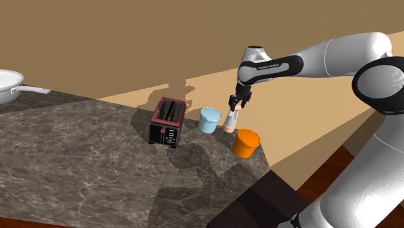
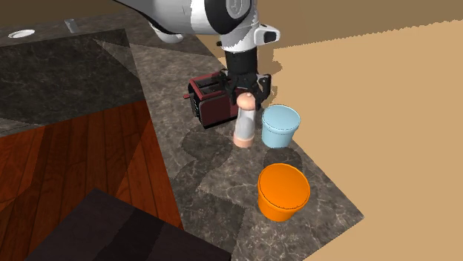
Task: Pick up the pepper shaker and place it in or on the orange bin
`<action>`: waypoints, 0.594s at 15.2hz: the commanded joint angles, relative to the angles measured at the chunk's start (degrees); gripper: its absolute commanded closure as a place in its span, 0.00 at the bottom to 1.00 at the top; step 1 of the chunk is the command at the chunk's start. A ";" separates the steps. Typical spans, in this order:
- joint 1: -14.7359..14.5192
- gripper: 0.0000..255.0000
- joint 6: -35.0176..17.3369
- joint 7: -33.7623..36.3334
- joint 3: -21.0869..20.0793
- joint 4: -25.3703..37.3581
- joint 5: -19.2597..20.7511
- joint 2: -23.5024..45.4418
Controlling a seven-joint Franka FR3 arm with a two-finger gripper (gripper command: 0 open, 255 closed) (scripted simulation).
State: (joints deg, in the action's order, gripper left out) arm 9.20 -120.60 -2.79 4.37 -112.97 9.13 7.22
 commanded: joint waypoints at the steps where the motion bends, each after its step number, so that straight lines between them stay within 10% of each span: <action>1: -0.03 1.00 1.45 -0.19 -0.03 1.12 -0.10 -0.32; 9: 5.17 1.00 3.91 -10.40 4.39 0.46 -0.39 -4.88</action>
State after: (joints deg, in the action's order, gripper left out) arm 13.86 -116.91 -12.07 8.33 -112.61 8.77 2.62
